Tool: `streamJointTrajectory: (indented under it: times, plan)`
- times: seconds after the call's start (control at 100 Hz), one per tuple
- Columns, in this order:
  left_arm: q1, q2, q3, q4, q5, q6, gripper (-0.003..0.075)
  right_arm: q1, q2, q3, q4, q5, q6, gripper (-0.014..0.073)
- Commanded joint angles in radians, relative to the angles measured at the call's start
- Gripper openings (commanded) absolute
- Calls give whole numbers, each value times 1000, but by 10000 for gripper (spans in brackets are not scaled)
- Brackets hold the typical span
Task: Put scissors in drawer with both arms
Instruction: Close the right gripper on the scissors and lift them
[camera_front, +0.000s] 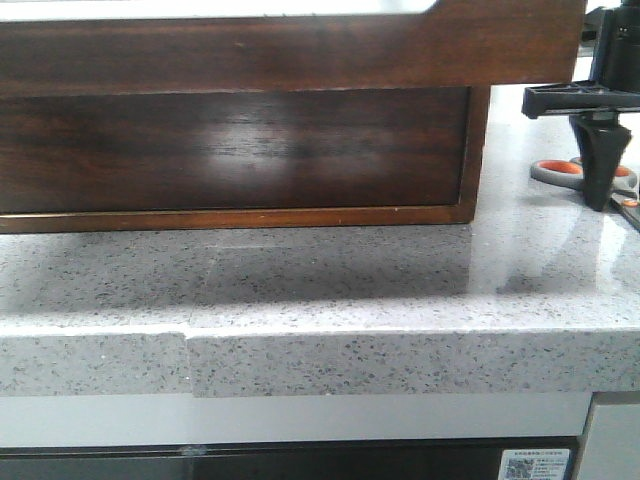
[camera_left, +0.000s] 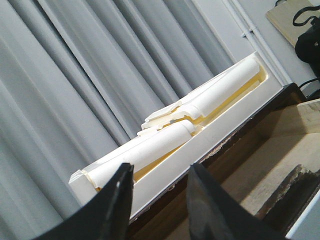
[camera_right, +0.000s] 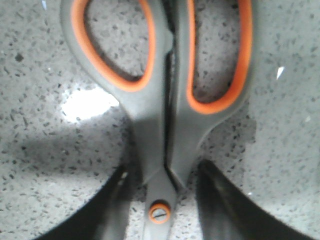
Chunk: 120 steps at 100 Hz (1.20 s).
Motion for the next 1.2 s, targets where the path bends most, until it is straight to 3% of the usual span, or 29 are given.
streamJointTrajectory:
  times: [0.0, 0.17, 0.27, 0.68, 1.19]
  plan:
    - [-8, 8, -34, -20, -50, -13, 239, -5, -14, -12, -13, -6, -10, 166]
    - [-8, 8, -34, -20, -50, -13, 239, -5, -14, -12, -15, -6, -12, 17]
    - [-8, 8, -34, -20, -50, -13, 239, -5, -14, -12, -20, -8, -12, -25]
    - [-8, 8, -34, -20, -50, -13, 239, -5, -41, -87, -20, 127, -27, -30]
    - [-8, 8, -34, -20, -50, -13, 239, -5, -355, -272, -10, 156, -66, -30]
